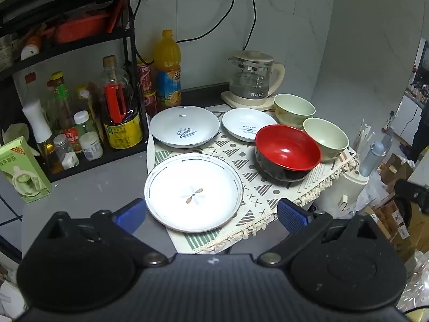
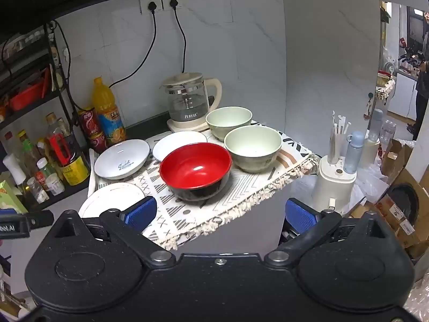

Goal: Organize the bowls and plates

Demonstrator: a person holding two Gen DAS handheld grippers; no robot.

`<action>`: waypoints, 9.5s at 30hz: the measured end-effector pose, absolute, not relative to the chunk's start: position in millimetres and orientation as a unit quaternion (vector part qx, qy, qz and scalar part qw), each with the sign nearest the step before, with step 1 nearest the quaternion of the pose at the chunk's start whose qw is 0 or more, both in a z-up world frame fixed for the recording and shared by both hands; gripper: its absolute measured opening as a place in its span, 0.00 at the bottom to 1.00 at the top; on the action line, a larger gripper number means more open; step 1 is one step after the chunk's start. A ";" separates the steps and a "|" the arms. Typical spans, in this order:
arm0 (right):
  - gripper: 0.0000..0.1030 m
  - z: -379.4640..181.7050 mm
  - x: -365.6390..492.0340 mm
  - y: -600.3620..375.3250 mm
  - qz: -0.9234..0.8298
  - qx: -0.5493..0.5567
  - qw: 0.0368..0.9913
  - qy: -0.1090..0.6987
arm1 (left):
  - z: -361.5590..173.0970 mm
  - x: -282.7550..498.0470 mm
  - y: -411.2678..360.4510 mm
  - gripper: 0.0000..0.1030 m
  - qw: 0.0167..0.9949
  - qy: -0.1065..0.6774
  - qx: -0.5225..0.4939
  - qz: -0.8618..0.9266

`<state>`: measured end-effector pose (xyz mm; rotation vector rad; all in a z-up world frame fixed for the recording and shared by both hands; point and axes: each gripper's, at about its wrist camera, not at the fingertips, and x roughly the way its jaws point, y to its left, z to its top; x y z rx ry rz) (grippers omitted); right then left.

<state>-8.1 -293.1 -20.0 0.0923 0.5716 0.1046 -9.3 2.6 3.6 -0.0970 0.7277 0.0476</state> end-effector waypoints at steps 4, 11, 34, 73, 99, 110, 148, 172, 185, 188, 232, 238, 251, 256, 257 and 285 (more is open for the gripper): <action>1.00 -20.4 -17.4 -301.3 0.059 0.054 0.952 0.297 | 8.0 -18.7 2.3 1.00 0.931 0.362 -0.035 0.030; 1.00 -20.9 -31.9 -276.0 0.054 0.048 0.951 0.299 | 5.7 -36.8 20.3 1.00 0.929 0.365 -0.044 0.038; 1.00 -19.0 -39.1 -260.9 0.072 0.044 0.948 0.307 | 6.0 -50.5 34.0 1.00 0.930 0.358 -0.071 0.037; 1.00 -16.6 -33.2 -252.9 0.090 0.038 0.948 0.304 | 0.0 -45.4 38.3 1.00 0.929 0.362 -0.065 0.041; 1.00 -30.8 4.7 -259.7 0.103 0.047 0.941 0.318 | -4.4 -17.9 29.0 1.00 0.924 0.373 -0.063 0.052; 1.00 -39.0 74.4 -287.2 0.102 0.036 0.937 0.332 | -9.3 47.5 -3.8 1.00 0.919 0.385 -0.069 0.049; 0.74 -116.5 336.9 -419.9 0.131 0.017 0.876 0.464 | -65.7 319.9 -181.6 0.93 0.880 0.465 -0.089 -0.023; 0.19 -190.7 387.7 -417.3 0.207 -0.006 0.804 0.558 | -132.2 383.3 -218.8 0.19 0.849 0.527 -0.043 -0.010; 0.12 -177.3 395.7 -426.2 0.209 0.026 0.825 0.525 | -127.1 379.0 -218.3 0.03 0.849 0.522 -0.082 -0.011; 0.12 -163.8 395.3 -425.3 0.214 0.026 0.829 0.516 | -112.7 377.9 -215.8 0.03 0.854 0.512 -0.090 -0.010; 0.13 -104.4 359.5 -288.7 0.376 -0.072 0.789 0.481 | -60.8 263.6 -93.1 0.03 0.852 0.455 -0.206 0.156; 0.13 -111.9 355.1 -274.9 0.391 -0.105 0.775 0.485 | -74.4 254.5 -86.4 0.03 0.840 0.467 -0.222 0.168; 0.13 -131.9 351.4 -255.7 0.390 -0.167 0.762 0.490 | -98.7 253.3 -80.1 0.03 0.818 0.497 -0.228 0.179; 0.12 -137.7 354.4 -255.7 0.384 -0.172 0.769 0.482 | -102.4 259.9 -83.3 0.03 0.824 0.497 -0.220 0.159; 0.12 -138.0 354.9 -255.0 0.384 -0.172 0.769 0.481 | -102.6 261.6 -84.8 0.03 0.825 0.497 -0.218 0.157; 0.16 -112.5 357.5 -286.1 0.393 -0.104 0.776 0.483 | -80.9 269.9 -93.6 0.38 0.823 0.504 -0.203 0.166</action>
